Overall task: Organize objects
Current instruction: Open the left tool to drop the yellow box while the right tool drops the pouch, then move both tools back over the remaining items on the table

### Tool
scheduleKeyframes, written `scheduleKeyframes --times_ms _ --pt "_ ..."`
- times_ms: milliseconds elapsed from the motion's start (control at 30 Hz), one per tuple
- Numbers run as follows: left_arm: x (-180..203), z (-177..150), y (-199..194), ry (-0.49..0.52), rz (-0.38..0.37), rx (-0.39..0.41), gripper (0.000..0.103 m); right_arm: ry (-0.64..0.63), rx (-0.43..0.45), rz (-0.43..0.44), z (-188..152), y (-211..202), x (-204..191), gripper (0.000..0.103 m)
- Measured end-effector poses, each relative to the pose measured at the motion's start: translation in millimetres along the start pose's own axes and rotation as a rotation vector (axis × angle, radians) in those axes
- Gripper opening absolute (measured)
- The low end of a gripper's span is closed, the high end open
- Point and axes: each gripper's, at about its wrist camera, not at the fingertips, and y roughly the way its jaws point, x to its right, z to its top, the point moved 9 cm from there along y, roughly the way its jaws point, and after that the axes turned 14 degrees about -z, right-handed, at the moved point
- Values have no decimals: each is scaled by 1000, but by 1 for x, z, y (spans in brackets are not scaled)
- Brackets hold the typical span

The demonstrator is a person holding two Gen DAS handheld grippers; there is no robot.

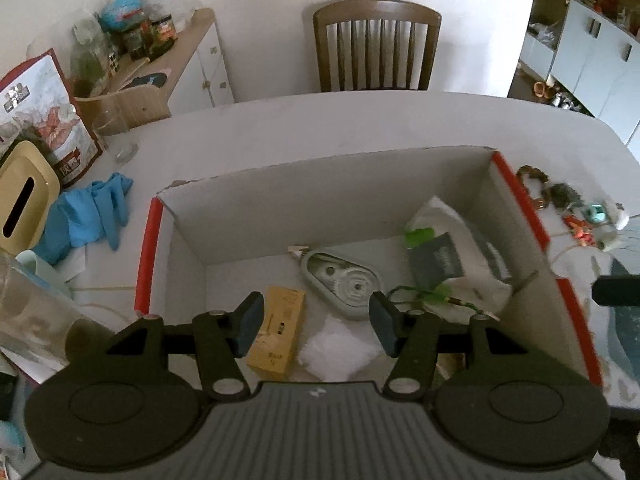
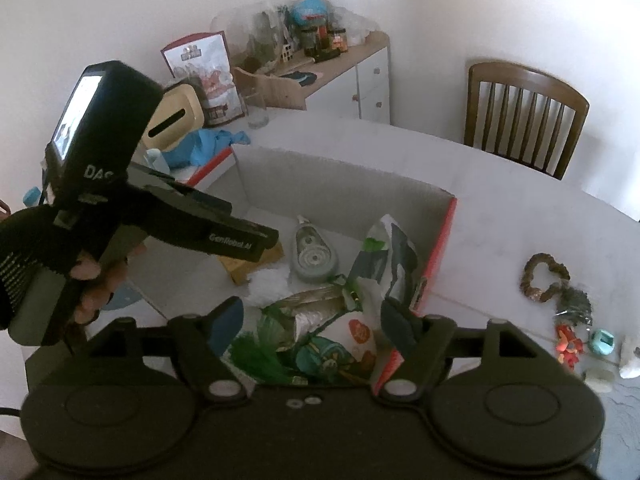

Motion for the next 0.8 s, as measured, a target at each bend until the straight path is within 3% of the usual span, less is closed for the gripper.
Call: scheduleKeyframes --times_ms 233,367,633,800 --pt "23 -1 -23 18 -13 36 58 15 31 3 -2 -16 12 79" --pt "38 0 -35 13 -25 63 69 39 49 -2 -3 -24 25 81" --pt "71 3 -46 26 -40 92 77 103 98 -16 -9 -44 61 94" --pt "94 5 -46 17 -60 107 79 134 111 -40 -19 -52 91 97"
